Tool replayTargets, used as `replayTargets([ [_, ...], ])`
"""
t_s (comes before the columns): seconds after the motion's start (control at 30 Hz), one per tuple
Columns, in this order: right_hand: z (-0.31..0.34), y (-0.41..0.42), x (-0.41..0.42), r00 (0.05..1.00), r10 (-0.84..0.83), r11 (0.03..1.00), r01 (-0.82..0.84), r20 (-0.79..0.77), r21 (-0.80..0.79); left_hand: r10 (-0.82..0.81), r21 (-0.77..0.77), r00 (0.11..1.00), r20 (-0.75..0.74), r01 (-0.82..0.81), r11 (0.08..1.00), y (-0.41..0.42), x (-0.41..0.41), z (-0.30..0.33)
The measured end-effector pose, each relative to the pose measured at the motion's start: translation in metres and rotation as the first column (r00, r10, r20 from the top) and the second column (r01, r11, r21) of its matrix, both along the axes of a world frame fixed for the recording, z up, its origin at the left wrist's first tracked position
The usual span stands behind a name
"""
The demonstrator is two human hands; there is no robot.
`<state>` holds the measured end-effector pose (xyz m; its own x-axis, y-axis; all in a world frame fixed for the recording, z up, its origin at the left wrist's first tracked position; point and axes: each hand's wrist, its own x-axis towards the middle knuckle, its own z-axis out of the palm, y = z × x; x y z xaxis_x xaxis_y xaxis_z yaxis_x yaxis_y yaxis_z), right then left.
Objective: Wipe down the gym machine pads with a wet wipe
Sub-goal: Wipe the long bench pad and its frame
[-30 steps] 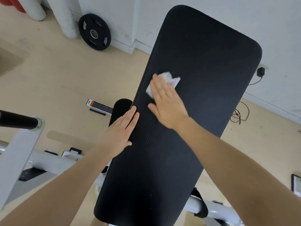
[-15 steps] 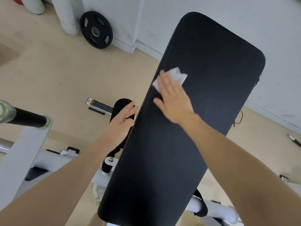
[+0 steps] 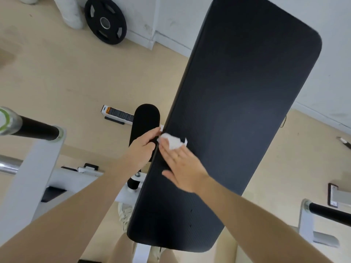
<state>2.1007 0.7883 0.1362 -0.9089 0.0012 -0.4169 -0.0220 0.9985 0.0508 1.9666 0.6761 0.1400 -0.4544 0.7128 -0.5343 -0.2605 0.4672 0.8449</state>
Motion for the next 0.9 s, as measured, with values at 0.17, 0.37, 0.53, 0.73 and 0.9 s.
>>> replayTargets([
  [0.17, -0.014, -0.008, 0.021, 0.998, 0.018, 1.0, -0.018, -0.065, 0.005, 0.008, 0.001, 0.999, 0.04, -0.008, 1.0, -0.016, 0.018, -0.006],
  [0.37, 0.017, 0.053, -0.024, 0.957, -0.016, 0.988, 0.06, -0.291, 0.142, 0.084, -0.043, 0.993, 0.088, -0.081, 0.996, -0.013, 0.026, -0.002],
  [0.53, 0.023, 0.079, -0.043, 0.929, -0.107, 0.982, 0.154, -0.355, 0.105, 0.042, -0.05, 0.998, 0.044, -0.04, 0.998, -0.011, 0.034, 0.001],
  [0.73, 0.005, 0.053, -0.01, 0.958, 0.009, 0.989, 0.034, -0.286, 0.145, 0.069, -0.037, 0.997, 0.032, -0.068, 0.997, -0.011, 0.036, -0.002],
  [0.9, -0.016, 0.022, 0.042, 0.974, 0.162, 0.983, -0.145, -0.157, 0.117, 0.056, -0.049, 0.998, -0.01, -0.057, 0.997, -0.007, 0.04, 0.003],
])
